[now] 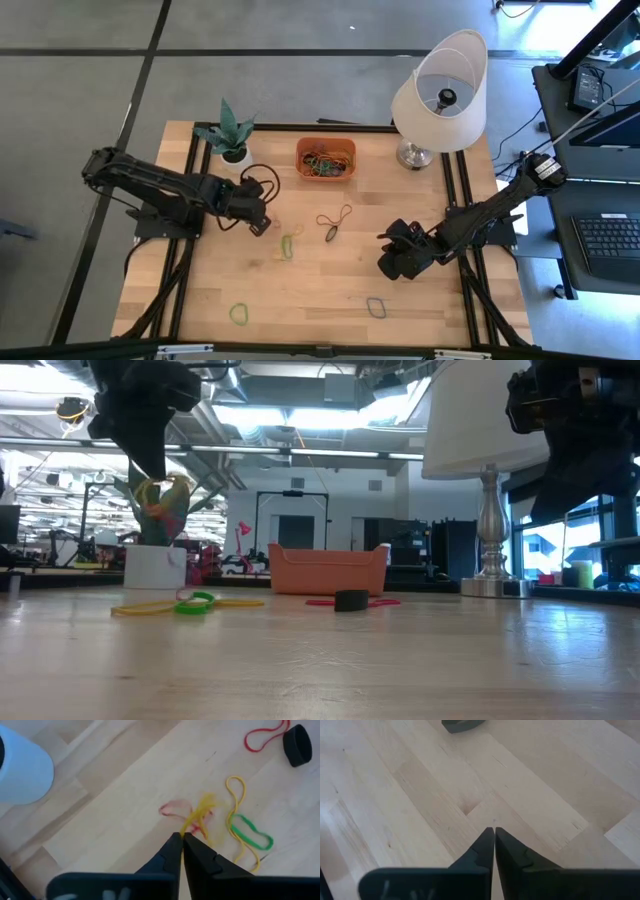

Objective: Pick and place rubber bands into bin
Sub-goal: Put the left yellow rubber band into the orange bin

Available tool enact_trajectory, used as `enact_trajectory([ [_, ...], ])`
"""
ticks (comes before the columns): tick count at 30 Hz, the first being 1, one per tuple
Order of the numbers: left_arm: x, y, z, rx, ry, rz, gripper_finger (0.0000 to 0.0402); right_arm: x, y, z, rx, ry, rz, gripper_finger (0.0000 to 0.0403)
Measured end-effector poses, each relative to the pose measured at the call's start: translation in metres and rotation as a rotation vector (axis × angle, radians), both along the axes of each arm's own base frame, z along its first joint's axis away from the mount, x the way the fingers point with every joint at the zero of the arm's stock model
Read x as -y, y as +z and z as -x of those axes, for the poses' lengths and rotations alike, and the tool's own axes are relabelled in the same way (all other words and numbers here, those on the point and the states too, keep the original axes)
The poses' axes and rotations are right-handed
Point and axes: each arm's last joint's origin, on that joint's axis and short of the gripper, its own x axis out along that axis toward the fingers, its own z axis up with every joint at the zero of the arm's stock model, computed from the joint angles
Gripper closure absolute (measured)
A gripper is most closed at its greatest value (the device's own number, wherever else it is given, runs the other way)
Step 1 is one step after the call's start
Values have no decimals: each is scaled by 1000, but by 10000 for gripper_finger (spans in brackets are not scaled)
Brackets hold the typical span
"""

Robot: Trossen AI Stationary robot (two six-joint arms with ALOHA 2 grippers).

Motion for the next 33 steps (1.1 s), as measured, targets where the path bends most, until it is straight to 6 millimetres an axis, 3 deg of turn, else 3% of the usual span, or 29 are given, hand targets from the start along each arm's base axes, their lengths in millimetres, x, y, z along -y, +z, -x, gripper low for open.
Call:
enact_trajectory([
  [12, 0, 0, 0, -2, -1, 12, 287, 5, 0, -3, -1, -22, 2, 382],
  [19, 0, -4, -3, -18, 3, -7, 259, 10, 0, -6, -2, -43, 4, 382],
  [26, -8, -40, -14, -170, 10, -28, 256, 11, 0, -6, -4, -42, 8, 382],
  [33, -39, -74, -32, -308, 8, -5, 256, 12, 0, -7, -3, -25, 18, 381],
])
